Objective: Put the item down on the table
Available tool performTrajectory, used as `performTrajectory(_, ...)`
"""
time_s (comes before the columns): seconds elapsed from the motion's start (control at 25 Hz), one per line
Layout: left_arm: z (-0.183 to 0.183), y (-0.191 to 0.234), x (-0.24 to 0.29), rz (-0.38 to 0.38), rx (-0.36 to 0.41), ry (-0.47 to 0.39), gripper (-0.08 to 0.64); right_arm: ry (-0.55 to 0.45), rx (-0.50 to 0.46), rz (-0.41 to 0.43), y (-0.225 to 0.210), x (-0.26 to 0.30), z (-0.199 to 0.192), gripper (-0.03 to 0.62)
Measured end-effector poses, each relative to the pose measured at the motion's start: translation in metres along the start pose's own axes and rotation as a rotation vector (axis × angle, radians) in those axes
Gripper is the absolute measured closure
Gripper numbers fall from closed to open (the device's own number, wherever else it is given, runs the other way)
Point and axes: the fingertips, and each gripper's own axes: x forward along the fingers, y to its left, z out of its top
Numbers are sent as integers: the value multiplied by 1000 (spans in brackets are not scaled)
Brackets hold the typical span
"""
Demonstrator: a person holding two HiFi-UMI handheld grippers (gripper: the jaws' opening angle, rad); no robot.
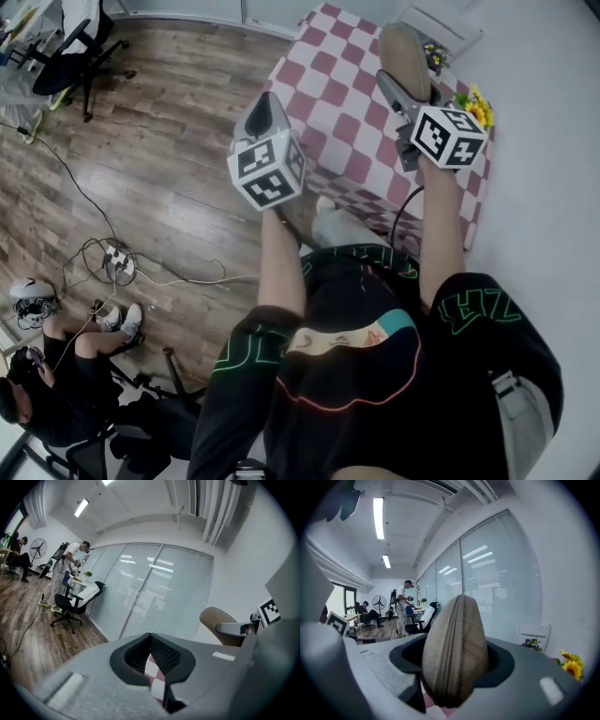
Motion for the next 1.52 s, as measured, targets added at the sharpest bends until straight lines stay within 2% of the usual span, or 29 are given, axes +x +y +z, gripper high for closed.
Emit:
performTrajectory(0.24, 27, 9, 12, 4, -11, -64, 551, -37, -33, 30, 9, 8, 13, 304)
performTrajectory(0.36, 29, -1, 23, -18, 6, -58, 552, -35, -21, 17, -3, 10, 15, 304)
performTrajectory(0.68, 3, -13, 69, -45, 47, 23, 551, 3, 34, -5, -41, 40, -6, 304)
performTrajectory(0.8, -12, -16, 90, -36, 80, 65, 551, 51, 21, 3, -50, 56, -20, 304)
performTrajectory(1.04, -26, -18, 139, -33, 77, 127, 552, 148, 47, 18, -73, 103, -36, 304)
performTrajectory(1.16, -39, -19, 157, -17, 76, 172, 551, 202, 66, 39, -77, 125, -51, 304)
performTrajectory(1.36, -80, -31, 188, -53, 115, 265, 551, 279, 136, 90, -76, 164, -99, 304)
performTrajectory(1.52, -101, -25, 205, -32, 103, 316, 551, 337, 197, 142, -72, 187, -128, 304)
